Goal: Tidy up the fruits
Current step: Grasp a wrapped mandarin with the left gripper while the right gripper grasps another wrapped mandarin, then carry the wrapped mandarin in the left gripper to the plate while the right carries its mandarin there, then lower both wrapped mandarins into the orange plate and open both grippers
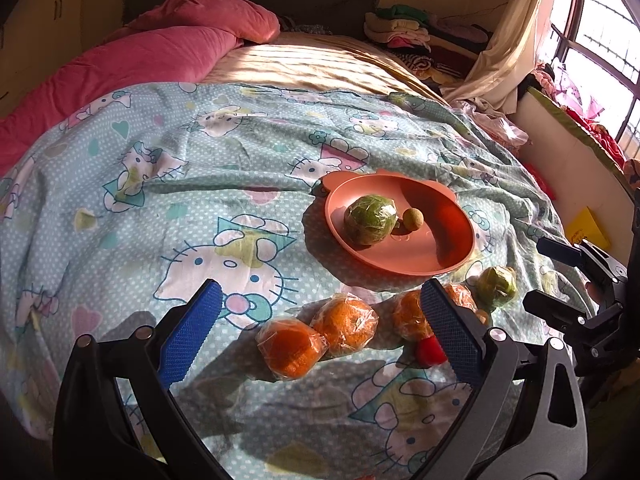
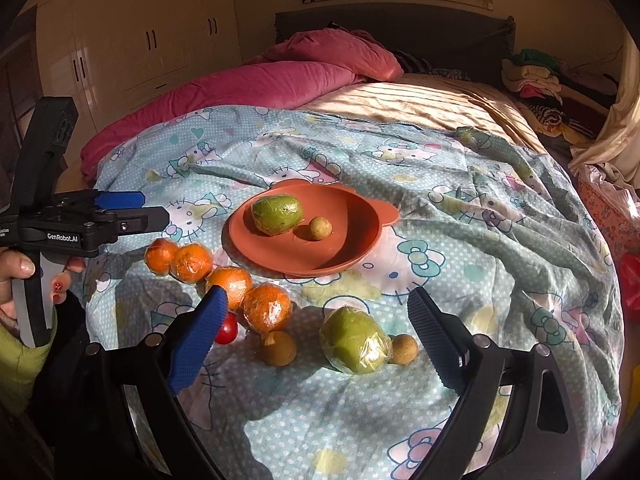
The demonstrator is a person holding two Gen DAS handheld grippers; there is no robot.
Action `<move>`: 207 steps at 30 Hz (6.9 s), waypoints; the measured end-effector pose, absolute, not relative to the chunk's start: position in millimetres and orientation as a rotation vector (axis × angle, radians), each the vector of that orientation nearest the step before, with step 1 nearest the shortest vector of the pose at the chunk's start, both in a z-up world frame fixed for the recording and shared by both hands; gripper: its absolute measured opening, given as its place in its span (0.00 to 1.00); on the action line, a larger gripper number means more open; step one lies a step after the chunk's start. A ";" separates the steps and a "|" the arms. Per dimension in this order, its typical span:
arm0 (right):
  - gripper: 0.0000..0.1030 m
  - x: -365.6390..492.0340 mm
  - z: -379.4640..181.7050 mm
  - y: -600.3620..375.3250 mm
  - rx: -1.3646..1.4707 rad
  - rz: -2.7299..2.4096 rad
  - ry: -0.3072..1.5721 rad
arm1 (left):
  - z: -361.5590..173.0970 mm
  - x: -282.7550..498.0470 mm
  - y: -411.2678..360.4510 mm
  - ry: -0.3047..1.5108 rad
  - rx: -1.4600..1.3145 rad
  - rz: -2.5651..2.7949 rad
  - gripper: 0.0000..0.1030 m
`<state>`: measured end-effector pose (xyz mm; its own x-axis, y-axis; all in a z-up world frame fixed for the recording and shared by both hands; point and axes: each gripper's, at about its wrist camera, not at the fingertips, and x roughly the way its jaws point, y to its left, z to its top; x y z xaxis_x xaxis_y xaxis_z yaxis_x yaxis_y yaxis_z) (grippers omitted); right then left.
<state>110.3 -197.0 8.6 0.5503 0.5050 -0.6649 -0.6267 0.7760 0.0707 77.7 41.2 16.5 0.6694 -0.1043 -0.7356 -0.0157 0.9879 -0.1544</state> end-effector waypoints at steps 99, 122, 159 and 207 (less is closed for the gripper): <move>0.36 132.3 14.3 -174.6 -0.245 0.761 0.706 | 21.8 91.3 37.7 0.852 -0.162 -0.178 0.30; 0.36 180.2 27.8 -183.5 -0.251 0.749 0.697 | 7.0 142.3 -12.4 0.907 -0.106 -0.269 0.30; 0.36 202.8 -17.5 -145.9 -0.419 0.816 0.826 | -24.8 165.2 -8.3 0.949 -0.046 -0.196 0.30; 0.42 198.1 -10.9 -148.0 -0.418 0.816 0.797 | -25.1 164.6 -12.5 0.951 -0.050 -0.204 0.33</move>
